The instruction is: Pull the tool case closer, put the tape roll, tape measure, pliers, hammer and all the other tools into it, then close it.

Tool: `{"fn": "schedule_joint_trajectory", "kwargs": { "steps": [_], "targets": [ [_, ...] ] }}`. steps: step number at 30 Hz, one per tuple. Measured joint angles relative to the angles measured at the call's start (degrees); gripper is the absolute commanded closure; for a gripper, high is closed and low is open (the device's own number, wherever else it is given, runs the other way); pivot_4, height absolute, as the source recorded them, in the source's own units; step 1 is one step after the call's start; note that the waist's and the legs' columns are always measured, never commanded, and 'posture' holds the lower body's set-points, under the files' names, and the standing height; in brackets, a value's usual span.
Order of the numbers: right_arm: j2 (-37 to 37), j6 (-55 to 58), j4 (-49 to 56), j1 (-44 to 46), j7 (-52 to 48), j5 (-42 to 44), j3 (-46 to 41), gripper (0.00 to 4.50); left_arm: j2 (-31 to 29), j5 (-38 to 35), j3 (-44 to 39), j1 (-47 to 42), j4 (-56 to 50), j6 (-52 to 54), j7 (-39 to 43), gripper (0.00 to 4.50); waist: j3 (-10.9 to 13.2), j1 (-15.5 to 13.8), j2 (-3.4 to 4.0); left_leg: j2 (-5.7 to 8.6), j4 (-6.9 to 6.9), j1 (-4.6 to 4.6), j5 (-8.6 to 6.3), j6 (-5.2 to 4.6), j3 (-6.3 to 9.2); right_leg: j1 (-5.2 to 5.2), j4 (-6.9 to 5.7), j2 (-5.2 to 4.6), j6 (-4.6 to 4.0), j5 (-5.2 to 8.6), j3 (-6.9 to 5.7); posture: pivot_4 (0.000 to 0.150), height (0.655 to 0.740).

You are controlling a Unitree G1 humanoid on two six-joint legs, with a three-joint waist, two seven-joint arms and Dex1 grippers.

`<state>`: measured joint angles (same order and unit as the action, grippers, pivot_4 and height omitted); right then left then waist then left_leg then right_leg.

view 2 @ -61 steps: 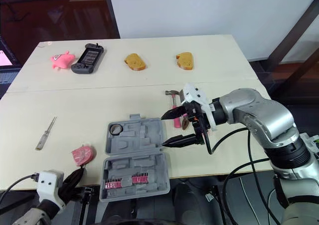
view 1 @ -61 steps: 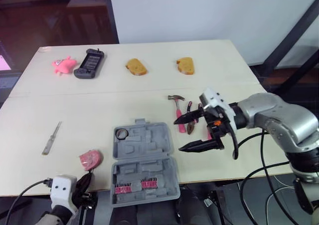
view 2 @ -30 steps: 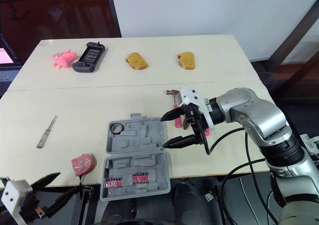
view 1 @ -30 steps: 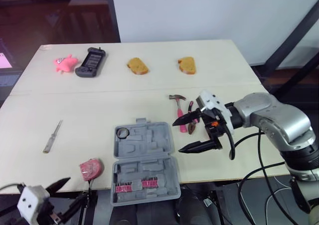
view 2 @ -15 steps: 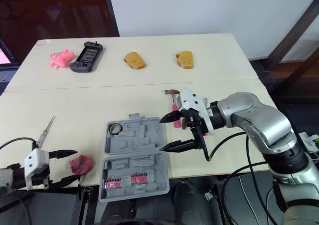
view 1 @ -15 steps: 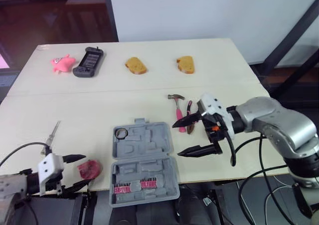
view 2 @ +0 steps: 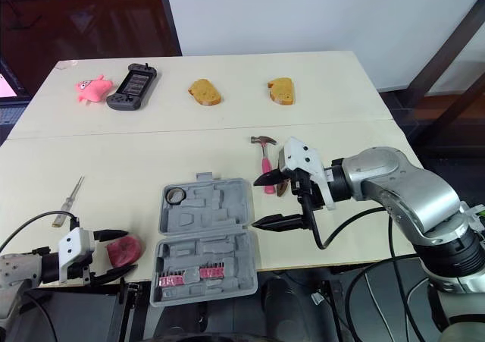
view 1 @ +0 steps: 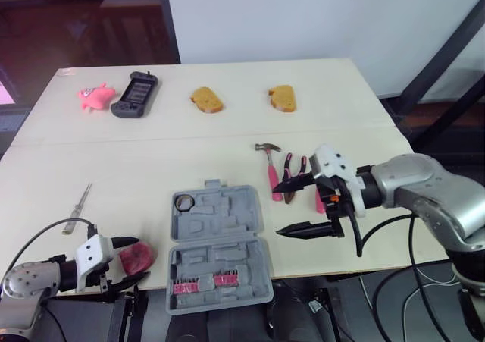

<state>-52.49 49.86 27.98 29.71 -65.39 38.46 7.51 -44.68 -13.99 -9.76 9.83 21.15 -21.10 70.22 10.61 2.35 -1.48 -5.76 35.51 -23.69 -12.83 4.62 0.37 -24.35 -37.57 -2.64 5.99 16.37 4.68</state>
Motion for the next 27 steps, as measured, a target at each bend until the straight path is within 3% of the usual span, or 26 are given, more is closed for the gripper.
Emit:
{"fn": "schedule_joint_trajectory", "kwargs": {
  "steps": [3,6,7,15,23,25,27],
  "targets": [
    [0.0,-0.1,0.0,0.0,0.2,0.0,-0.1,0.0,0.0,-0.2,0.0,0.3,-0.3,0.4,-0.5,0.04,0.0,0.0,0.0,0.0,0.0,0.0,0.0,0.0,0.0,0.0,-0.01,0.0,0.0,0.0,0.0,0.15,0.7238],
    [0.0,-0.3,-0.1,0.0,0.4,-0.1,-0.1,0.0,-0.1,-0.7,-0.2,1.0,-0.9,1.1,-0.7,1.3,0.0,0.0,0.0,0.0,0.0,0.0,0.0,0.0,0.0,0.0,-0.01,0.0,0.0,0.0,0.0,0.15,0.7238],
    [0.0,-0.3,-0.1,0.1,0.4,-0.1,-0.1,0.0,-0.1,-1.0,-0.3,1.2,-1.0,1.4,-0.8,1.51,0.0,0.0,0.0,0.0,0.0,0.0,0.0,0.0,0.0,0.0,-0.01,0.0,0.0,0.0,0.0,0.15,0.7238],
    [0.2,-0.2,-0.4,0.7,1.5,0.0,0.0,0.0,-3.1,-3.0,-2.5,-0.5,-1.7,2.9,0.4,1.51,0.0,-0.3,0.0,-0.01,0.02,0.0,0.0,0.0,0.0,0.0,-0.01,0.0,0.0,0.0,0.0,0.15,0.7238],
    [0.8,2.0,1.7,0.0,9.6,-1.2,-0.8,0.0,-6.2,-6.0,0.9,-19.6,-11.4,12.0,4.0,1.51,0.0,-1.7,0.0,0.0,0.19,-0.09,0.01,0.01,-0.01,0.0,-0.12,0.04,0.06,-0.03,0.0,0.15,0.7238],
    [2.3,6.0,2.0,0.2,12.3,0.5,-1.8,0.0,-5.4,-5.8,3.7,-24.9,-12.9,13.4,4.5,1.51,0.0,-1.7,0.01,-0.01,0.22,-0.09,0.01,0.01,0.01,0.0,-0.2,0.06,0.17,-0.08,0.0,0.15,0.7238],
    [4.5,17.8,1.5,2.5,16.0,6.6,-3.7,0.0,-3.7,-5.2,7.0,-31.4,-14.1,15.5,4.7,1.51,0.0,-1.7,0.0,-0.01,0.43,-0.13,0.01,0.0,0.06,0.0,-0.41,0.09,0.23,-0.12,0.0,0.15,0.7238]
  ]
}}
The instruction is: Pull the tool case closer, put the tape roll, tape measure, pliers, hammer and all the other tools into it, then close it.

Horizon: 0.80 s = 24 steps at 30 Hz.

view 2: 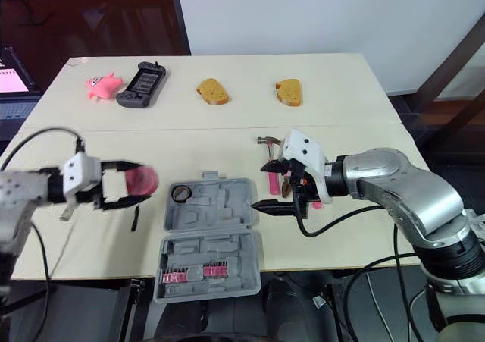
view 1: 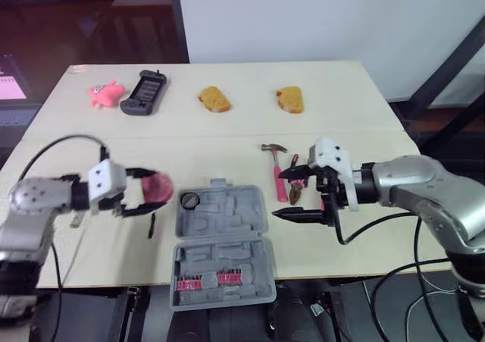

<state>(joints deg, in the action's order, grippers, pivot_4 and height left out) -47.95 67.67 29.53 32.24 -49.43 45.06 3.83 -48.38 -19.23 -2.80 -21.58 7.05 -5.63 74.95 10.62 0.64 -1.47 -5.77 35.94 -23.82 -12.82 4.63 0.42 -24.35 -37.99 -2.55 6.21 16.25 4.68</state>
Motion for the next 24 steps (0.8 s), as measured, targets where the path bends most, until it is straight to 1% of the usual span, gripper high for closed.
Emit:
{"fn": "schedule_joint_trajectory", "kwargs": {
  "steps": [2,3,5,6,8,9,12,13,16,18,20,23,24],
  "targets": [
    [3.9,11.3,-1.3,3.0,3.8,5.6,-3.1,0.0,1.5,0.1,2.8,-4.5,-1.3,1.6,0.6,1.51,0.0,0.4,-0.01,0.0,0.06,0.01,0.0,-0.02,0.02,-0.01,-0.07,0.02,0.04,-0.02,0.01,0.15,0.7238],
    [5.2,13.8,-1.7,3.6,4.9,6.7,-4.0,0.0,1.8,0.1,3.5,-5.3,-1.6,1.9,0.9,1.51,0.0,0.5,0.0,-0.01,0.06,0.03,-0.01,-0.03,0.04,-0.01,-0.09,0.04,0.06,-0.02,0.02,0.15,0.7238],
    [11.6,20.7,-4.9,5.7,9.6,9.8,-7.9,0.0,2.8,0.1,5.3,-6.9,-1.6,3.7,1.8,1.51,0.0,0.7,0.0,-0.04,0.02,0.07,-0.02,-0.07,0.12,-0.01,-0.16,0.14,0.09,-0.01,0.01,0.15,0.7238],
    [15.3,22.7,-7.9,6.8,13.3,12.5,-9.8,0.0,4.0,0.1,6.8,-8.1,-1.7,4.7,2.4,1.51,0.0,0.5,0.0,-0.04,0.02,0.05,-0.02,-0.08,0.19,-0.01,-0.19,0.17,0.09,-0.01,0.0,0.15,0.7238],
    [19.3,24.1,-12.7,7.6,20.1,17.7,-11.4,0.0,5.9,0.1,9.2,-9.4,-2.6,5.9,2.8,1.51,0.0,0.3,0.0,-0.04,0.06,-0.03,-0.01,-0.08,0.22,-0.02,-0.19,0.18,0.09,-0.01,-0.01,0.15,0.7238],
    [21.5,24.4,-16.0,7.7,24.9,21.5,-12.4,0.0,6.6,0.1,10.3,-9.9,-3.0,6.7,3.2,1.51,0.0,0.2,0.0,-0.04,0.1,-0.1,-0.01,-0.08,0.23,-0.02,-0.18,0.17,0.1,-0.01,-0.01,0.15,0.7238],
    [26.2,24.2,-23.0,7.7,38.4,32.1,-14.8,0.0,7.8,0.1,11.5,-10.5,-4.0,8.3,3.8,1.51,0.0,0.3,0.01,-0.03,0.18,-0.22,-0.01,-0.08,0.23,-0.08,-0.17,0.15,0.16,-0.05,-0.01,0.15,0.7238],
    [26.5,22.9,-24.9,7.5,44.1,37.7,-14.2,0.0,8.1,0.0,12.0,-10.7,-4.6,8.8,3.9,1.51,0.0,0.3,0.02,-0.03,0.17,-0.25,-0.01,-0.08,0.24,-0.09,-0.17,0.15,0.18,-0.05,-0.01,0.15,0.7238],
    [24.1,14.5,-26.4,5.4,59.0,55.0,-9.0,0.0,8.7,0.0,13.0,-10.7,-6.0,9.4,4.5,1.51,0.0,0.4,0.02,-0.03,0.18,-0.28,-0.01,-0.09,0.26,-0.09,-0.16,0.14,0.19,-0.05,-0.03,0.15,0.7238],
    [23.5,9.2,-26.1,4.0,65.6,62.5,-5.6,0.0,8.7,0.0,13.0,-10.7,-6.3,10.1,4.5,1.51,0.0,0.5,0.01,-0.03,0.18,-0.29,-0.01,-0.1,0.3,-0.09,-0.16,0.16,0.19,-0.05,-0.03,0.15,0.7238],
    [24.4,5.8,-25.4,2.7,69.1,65.3,-3.3,0.0,9.1,-0.1,13.0,-10.7,-7.0,10.5,4.5,1.51,0.0,0.7,0.02,-0.04,0.17,-0.28,-0.01,-0.11,0.34,-0.1,-0.17,0.19,0.19,-0.05,-0.03,0.15,0.7238],
    [25.7,3.0,-24.8,1.8,71.4,66.2,-1.8,0.0,9.2,-0.1,13.0,-10.6,-7.6,11.0,4.5,1.51,0.0,0.7,0.02,-0.04,0.17,-0.29,-0.01,-0.11,0.38,-0.11,-0.17,0.2,0.19,-0.05,-0.04,0.15,0.7238],
    [26.2,2.4,-24.8,1.6,71.8,66.2,-1.7,0.25,9.2,-0.1,13.0,-10.4,-7.7,11.1,4.5,1.51,0.0,0.7,0.02,-0.04,0.17,-0.29,-0.01,-0.11,0.38,-0.11,-0.17,0.2,0.2,-0.05,-0.05,0.15,0.7238]
  ]
}}
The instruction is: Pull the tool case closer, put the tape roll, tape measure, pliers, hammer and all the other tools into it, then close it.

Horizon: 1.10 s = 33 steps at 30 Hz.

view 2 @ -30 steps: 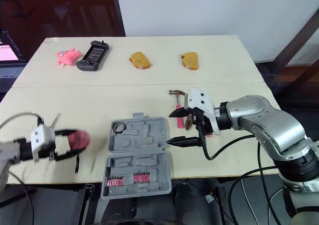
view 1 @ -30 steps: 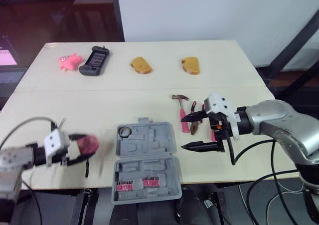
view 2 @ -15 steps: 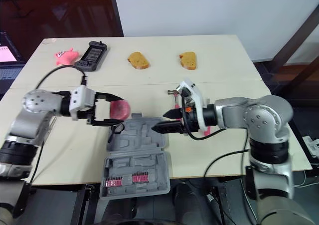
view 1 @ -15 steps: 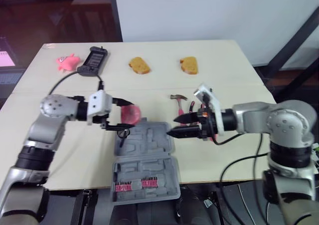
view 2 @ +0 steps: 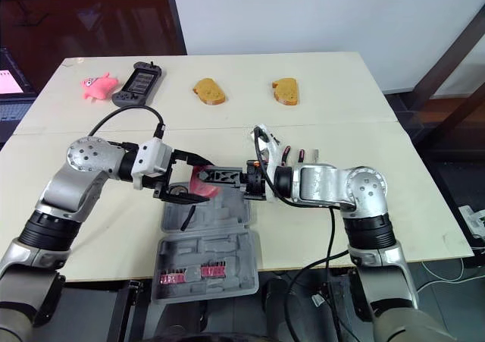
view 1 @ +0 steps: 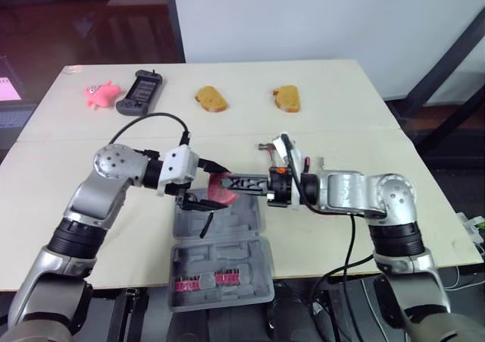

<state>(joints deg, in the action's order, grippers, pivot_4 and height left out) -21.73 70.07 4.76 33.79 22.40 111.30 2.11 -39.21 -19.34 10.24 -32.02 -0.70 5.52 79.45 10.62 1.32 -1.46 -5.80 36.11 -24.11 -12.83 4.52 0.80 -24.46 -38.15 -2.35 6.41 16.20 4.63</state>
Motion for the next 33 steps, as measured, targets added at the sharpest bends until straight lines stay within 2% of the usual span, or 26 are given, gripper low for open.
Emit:
{"fn": "schedule_joint_trajectory", "kwargs": {
  "steps": [3,8,9,14,17,18,22,26,33],
  "targets": [
    [1.8,-1.3,0.0,-0.6,1.0,0.1,0.1,1.29,0.0,0.0,0.0,0.5,-0.2,0.2,-0.2,1.51,0.0,-0.1,0.0,0.0,0.0,-0.01,0.0,0.0,0.0,0.0,0.0,0.0,0.0,0.0,-0.01,0.15,0.7238],
    [2.6,-2.2,-0.2,-1.7,2.5,0.0,0.2,3.85,-0.2,0.3,-0.6,0.8,-1.7,-0.3,-0.7,1.51,0.0,-0.2,0.0,0.0,0.0,-0.04,0.0,0.0,0.0,0.0,0.01,-0.01,-0.01,0.0,-0.02,0.15,0.7238],
    [2.7,-2.4,-0.5,-1.9,2.4,0.0,0.0,3.97,-0.3,0.6,-0.7,0.8,-1.8,-0.7,-1.0,1.51,0.0,-0.2,0.0,0.0,0.01,-0.04,0.0,0.0,0.01,0.0,0.01,-0.01,-0.01,0.0,-0.02,0.15,0.7238],
    [1.9,-2.3,-0.5,-1.9,1.2,-0.2,0.2,3.97,-0.2,1.2,-0.6,1.1,-2.3,-1.5,-1.9,1.51,0.0,-0.2,0.03,0.0,0.0,-0.04,0.0,0.0,0.02,-0.01,0.01,0.0,-0.01,0.01,-0.03,0.15,0.7238],
    [1.3,-1.5,-0.4,-2.1,-0.3,-0.3,0.4,3.97,0.0,0.7,-0.6,2.2,-2.6,-0.6,-2.6,0.09,0.0,-0.2,0.03,0.0,0.0,-0.04,0.0,0.0,0.02,-0.01,0.01,0.0,-0.01,0.01,-0.02,0.15,0.7238],
    [0.9,-0.8,-0.4,-2.1,-1.2,-0.2,0.6,3.97,0.0,0.4,-0.6,2.7,-2.4,0.3,-2.7,0.0,0.0,-0.2,0.03,0.0,0.0,-0.04,0.0,0.0,0.03,-0.01,0.01,0.0,-0.01,0.01,-0.03,0.15,0.7238],
    [-1.0,0.5,-0.7,-1.8,-3.8,-0.2,0.7,3.97,-0.8,0.0,-1.4,4.6,-2.7,0.3,-3.1,0.0,0.0,-0.1,0.03,0.0,0.0,-0.04,0.0,-0.01,0.03,-0.02,0.01,0.0,-0.02,0.01,-0.03,0.15,0.7238],
    [-5.5,3.5,-3.7,-0.4,-7.8,0.0,0.5,3.97,-4.9,-0.2,-5.9,8.1,-3.1,0.8,-4.5,0.0,0.0,-0.1,0.03,-0.01,-0.02,-0.04,0.0,-0.01,0.03,-0.04,0.01,0.01,-0.02,0.01,-0.03,0.15,0.7238],
    [-20.2,10.3,-8.6,0.4,-16.6,0.2,1.1,3.97,-8.7,-4.9,-12.7,17.6,-11.5,5.0,-5.9,0.0,0.0,-0.7,0.03,0.01,0.02,-0.17,0.0,-0.01,0.01,-0.06,0.09,-0.08,-0.15,0.08,-0.04,0.15,0.7238]
  ]
}}
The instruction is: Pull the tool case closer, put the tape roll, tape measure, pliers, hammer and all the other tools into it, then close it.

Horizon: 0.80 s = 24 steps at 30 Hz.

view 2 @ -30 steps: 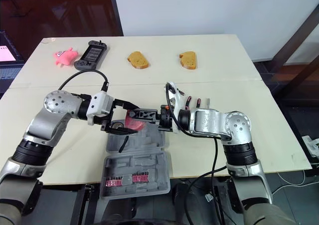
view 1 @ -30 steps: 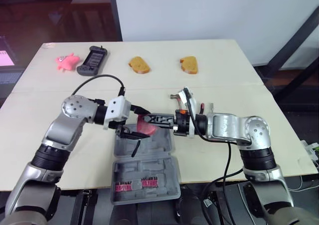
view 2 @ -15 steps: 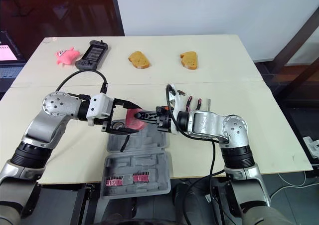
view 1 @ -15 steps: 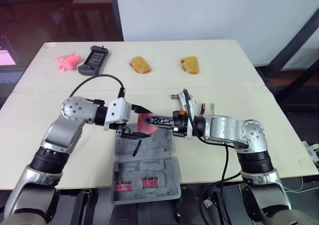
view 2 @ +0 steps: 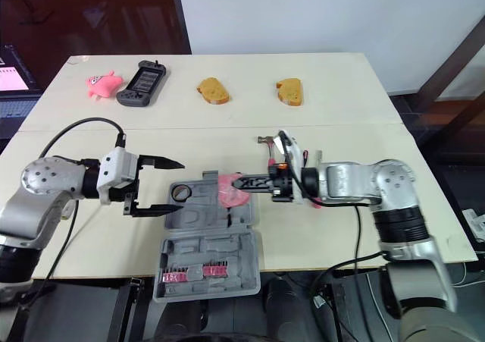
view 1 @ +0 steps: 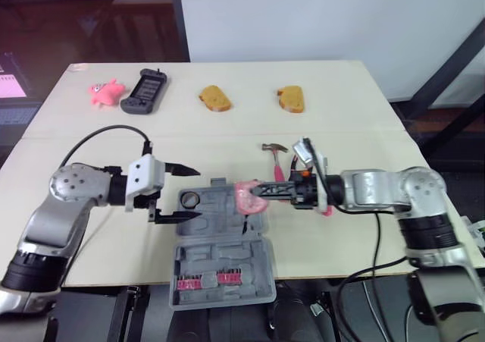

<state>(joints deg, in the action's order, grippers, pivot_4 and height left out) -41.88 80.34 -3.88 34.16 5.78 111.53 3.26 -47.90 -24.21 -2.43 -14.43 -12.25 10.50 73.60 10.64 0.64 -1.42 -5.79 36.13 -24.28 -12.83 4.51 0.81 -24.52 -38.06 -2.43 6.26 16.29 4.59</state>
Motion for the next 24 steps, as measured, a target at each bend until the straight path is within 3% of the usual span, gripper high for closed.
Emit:
{"fn": "schedule_joint_trajectory", "kwargs": {
  "steps": [3,8,15,24],
  "targets": [
    [-7.2,1.6,0.2,-4.0,-2.3,0.0,0.7,3.97,-2.1,-2.7,-3.6,4.3,-4.5,2.8,-0.6,0.0,0.0,0.2,-0.01,0.0,0.0,0.01,0.0,0.0,0.0,-0.01,0.02,0.01,-0.08,0.05,0.0,0.15,0.7238],
    [-10.9,2.0,2.6,-10.9,-6.1,-4.7,1.0,3.97,-5.3,-7.5,-6.0,12.1,-12.5,9.0,-1.1,0.0,0.0,0.6,-0.01,-0.01,-0.02,0.07,-0.01,-0.02,0.0,-0.02,0.01,0.04,-0.09,0.05,0.04,0.15,0.7238],
    [-5.5,0.0,3.8,-14.5,-12.9,-17.8,2.1,3.97,-5.9,-10.0,-7.3,13.9,-18.1,11.8,-2.8,0.0,0.0,0.3,-0.03,0.01,0.01,0.06,-0.01,-0.02,-0.01,-0.02,0.04,0.04,-0.1,0.06,0.05,0.15,0.7238],
    [-1.4,-1.9,2.6,-15.7,-19.9,-32.4,2.1,3.97,-5.9,-10.2,-5.2,9.9,-18.5,12.7,-3.9,0.0,0.0,0.1,-0.03,0.01,0.01,0.04,-0.01,-0.02,-0.02,-0.03,0.06,0.05,-0.08,0.06,0.05,0.15,0.7238]
  ]
}}
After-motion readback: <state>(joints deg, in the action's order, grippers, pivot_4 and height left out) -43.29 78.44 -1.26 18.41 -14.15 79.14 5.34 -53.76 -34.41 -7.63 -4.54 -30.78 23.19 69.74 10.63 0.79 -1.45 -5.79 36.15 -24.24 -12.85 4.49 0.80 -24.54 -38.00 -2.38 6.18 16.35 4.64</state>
